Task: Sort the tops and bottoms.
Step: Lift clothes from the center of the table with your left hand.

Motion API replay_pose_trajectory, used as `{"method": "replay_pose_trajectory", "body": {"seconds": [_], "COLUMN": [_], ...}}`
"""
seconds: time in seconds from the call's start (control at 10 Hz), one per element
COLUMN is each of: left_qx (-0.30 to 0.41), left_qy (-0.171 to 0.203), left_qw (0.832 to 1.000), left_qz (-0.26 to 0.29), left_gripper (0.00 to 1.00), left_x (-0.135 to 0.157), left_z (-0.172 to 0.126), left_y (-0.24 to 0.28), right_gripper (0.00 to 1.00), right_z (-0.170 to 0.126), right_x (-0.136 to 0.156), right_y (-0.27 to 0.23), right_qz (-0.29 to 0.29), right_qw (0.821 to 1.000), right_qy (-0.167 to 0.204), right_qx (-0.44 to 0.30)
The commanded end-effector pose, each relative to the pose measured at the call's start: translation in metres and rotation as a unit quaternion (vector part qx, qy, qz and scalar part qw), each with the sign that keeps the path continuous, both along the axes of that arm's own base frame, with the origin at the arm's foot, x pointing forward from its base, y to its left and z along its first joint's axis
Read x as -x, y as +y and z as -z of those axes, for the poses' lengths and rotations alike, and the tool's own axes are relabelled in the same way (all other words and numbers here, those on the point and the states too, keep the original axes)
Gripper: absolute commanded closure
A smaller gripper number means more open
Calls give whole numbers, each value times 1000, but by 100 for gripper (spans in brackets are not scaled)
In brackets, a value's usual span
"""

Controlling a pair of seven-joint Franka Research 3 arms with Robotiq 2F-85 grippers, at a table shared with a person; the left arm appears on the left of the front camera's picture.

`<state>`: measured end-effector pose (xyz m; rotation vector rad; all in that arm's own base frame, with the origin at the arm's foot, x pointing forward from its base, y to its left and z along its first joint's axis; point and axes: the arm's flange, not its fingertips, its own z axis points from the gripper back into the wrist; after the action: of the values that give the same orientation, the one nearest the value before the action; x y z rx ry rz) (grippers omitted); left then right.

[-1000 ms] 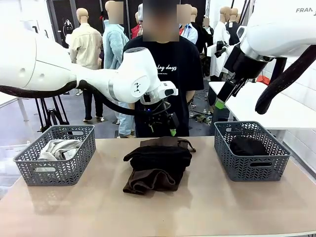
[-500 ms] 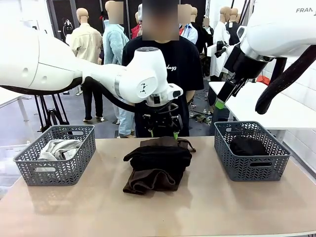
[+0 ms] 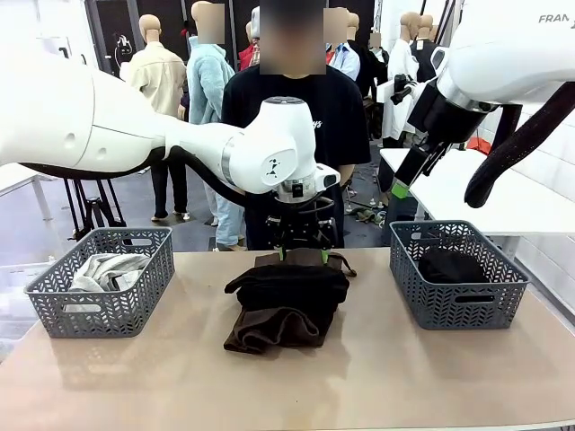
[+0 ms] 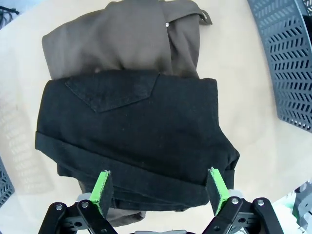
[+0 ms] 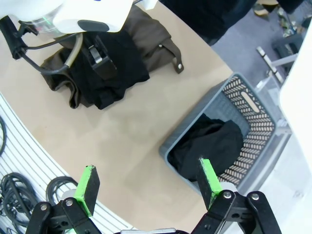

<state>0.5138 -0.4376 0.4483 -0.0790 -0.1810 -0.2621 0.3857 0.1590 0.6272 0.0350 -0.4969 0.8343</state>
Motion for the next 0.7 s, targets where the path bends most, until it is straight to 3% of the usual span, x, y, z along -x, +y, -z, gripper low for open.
{"method": "replay_pose_trajectory", "body": {"seconds": [0.0,0.6], "left_qx": [-1,-18], "left_qy": [-3,19], "left_qw": [1000,999], "left_qz": [-23,-31], "left_gripper": [0,0], "left_x": [-5,-13], "left_z": [7,26], "left_y": [-7,-20], "right_gripper": [0,0], "right_z": [1,1], "right_x": [0,0], "right_y": [-1,-1], "right_qz": [1,1], "right_qw": [1000,1000], "right_qy": [2,2], "right_qx": [1,1]}}
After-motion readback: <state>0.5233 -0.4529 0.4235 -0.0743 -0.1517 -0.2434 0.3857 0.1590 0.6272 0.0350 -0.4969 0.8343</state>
